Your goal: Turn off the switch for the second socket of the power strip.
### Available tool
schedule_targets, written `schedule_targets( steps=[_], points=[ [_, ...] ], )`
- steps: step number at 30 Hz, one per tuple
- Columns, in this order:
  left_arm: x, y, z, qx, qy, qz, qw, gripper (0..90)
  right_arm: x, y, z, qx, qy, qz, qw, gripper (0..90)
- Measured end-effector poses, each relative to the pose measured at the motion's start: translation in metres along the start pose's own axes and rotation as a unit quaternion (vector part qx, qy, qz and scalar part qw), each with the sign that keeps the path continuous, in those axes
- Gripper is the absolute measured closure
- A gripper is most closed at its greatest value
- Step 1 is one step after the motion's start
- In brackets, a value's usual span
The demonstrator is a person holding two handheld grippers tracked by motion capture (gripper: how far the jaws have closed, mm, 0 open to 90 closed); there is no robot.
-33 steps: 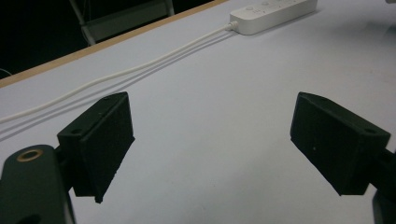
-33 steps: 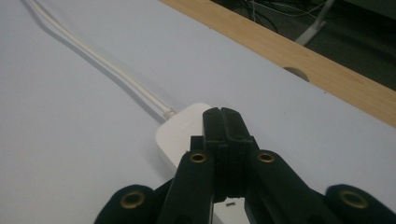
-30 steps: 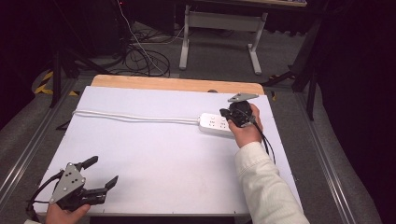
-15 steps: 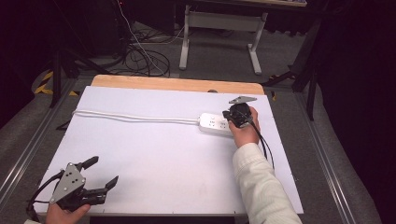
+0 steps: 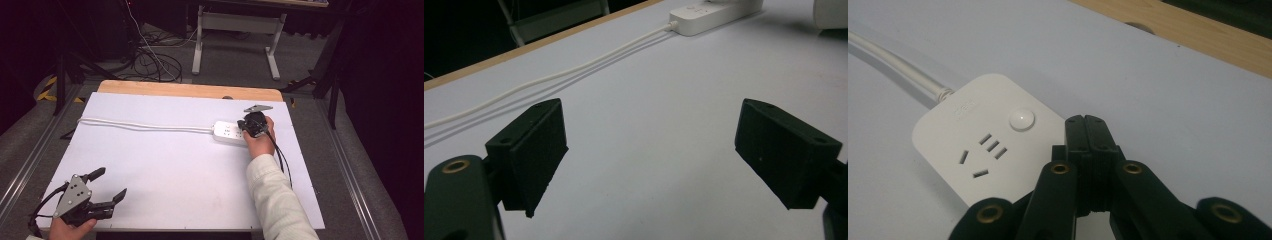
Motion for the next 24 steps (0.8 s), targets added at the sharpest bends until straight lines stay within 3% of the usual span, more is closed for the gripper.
schedule_targets(
  steps=[24],
  points=[
    [-0.0001, 0.0006, -0.0002, -0.002, -0.001, 0.000, 1.0000, 14.1, -0.0032, -0.0030, -0.0025, 0.005, -0.013, -0.006, 0.9999, 90.0]
  ],
)
Point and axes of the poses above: each handheld gripper's, and its own axes: x roughly backward along the jaws, z roughly out of its top, y roughly to its right, the point moved 2 cm from there along -x, roughly forward along the jaws, and after that the axes turned 14 degrees about x, right-handed, at the moved point
